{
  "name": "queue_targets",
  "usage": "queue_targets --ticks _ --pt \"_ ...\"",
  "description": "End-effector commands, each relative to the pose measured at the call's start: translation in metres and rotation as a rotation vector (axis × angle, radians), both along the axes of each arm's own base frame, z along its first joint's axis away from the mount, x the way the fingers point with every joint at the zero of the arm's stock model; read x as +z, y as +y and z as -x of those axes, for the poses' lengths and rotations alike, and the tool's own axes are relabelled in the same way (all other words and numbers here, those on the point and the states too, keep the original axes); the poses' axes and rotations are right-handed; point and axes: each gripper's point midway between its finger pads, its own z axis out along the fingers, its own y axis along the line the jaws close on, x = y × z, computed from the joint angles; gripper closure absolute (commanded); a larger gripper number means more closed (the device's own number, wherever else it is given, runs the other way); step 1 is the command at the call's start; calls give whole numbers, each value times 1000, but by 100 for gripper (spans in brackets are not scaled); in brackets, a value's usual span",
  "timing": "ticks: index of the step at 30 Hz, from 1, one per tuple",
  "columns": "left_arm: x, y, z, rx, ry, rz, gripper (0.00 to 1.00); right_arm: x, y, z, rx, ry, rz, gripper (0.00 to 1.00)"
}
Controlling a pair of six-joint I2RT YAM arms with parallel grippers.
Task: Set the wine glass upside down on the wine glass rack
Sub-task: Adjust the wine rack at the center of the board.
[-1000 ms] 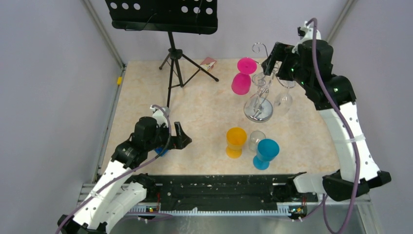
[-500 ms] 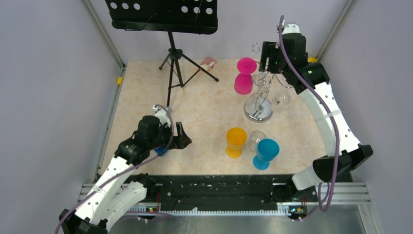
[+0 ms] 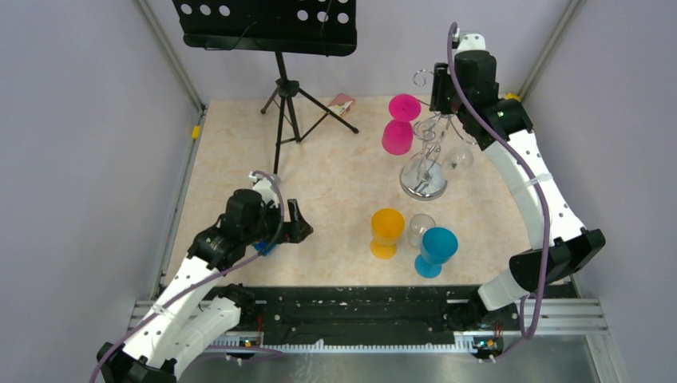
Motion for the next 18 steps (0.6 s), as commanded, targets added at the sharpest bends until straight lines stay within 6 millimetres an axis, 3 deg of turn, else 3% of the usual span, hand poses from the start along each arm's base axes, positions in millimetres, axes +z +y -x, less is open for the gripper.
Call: queue_targets --ticks 1,11,18 --pt "9 -3 -6 1 -37 20 6 28 -2 -5 -7 -93 -18 57" --pt "10 -1 -7 9 -41 18 6 10 -3 -11 -6 -49 39 79" --pt "9 -2 -7 8 -38 15 6 11 0 -12 17 -55 39 91"
